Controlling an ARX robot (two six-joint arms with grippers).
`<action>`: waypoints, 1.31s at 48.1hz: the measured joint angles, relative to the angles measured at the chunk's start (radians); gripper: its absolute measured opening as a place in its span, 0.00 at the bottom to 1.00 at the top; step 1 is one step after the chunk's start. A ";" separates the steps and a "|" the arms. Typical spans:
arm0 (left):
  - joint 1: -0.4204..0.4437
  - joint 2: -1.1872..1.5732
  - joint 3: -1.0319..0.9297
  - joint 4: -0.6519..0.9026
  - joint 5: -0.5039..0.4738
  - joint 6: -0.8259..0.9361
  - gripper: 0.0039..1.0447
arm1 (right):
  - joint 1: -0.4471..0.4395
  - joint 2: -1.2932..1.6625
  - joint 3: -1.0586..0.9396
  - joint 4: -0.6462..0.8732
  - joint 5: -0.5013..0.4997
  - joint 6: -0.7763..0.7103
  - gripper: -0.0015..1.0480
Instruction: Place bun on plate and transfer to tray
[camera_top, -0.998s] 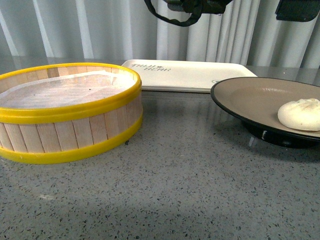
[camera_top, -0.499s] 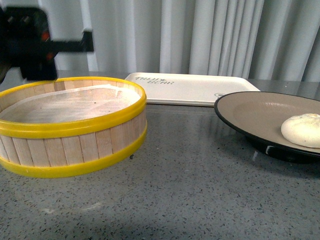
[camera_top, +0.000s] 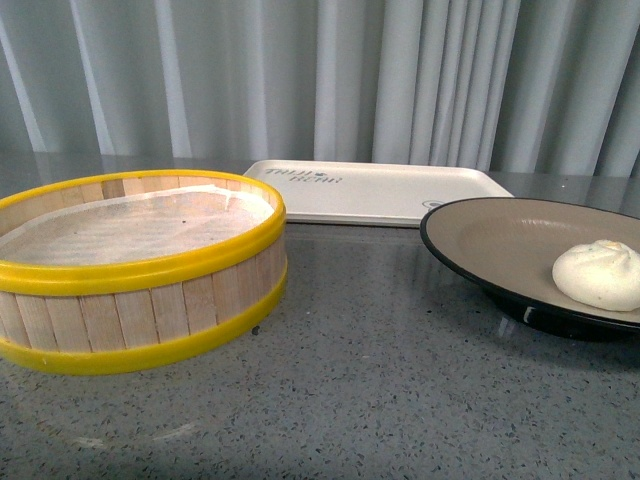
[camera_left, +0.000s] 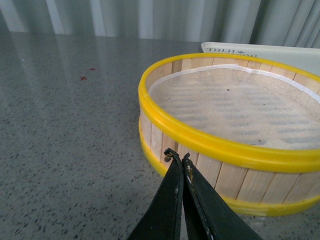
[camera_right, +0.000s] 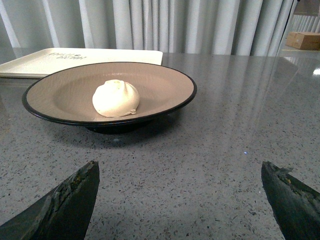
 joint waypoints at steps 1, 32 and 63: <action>0.009 -0.018 -0.012 -0.007 0.010 0.000 0.04 | 0.000 0.000 0.000 0.000 0.000 0.000 0.92; 0.168 -0.348 -0.143 -0.181 0.171 0.000 0.04 | 0.000 0.000 0.000 0.000 0.000 0.000 0.92; 0.168 -0.664 -0.144 -0.484 0.170 0.000 0.04 | 0.000 0.000 0.000 0.000 0.000 0.000 0.92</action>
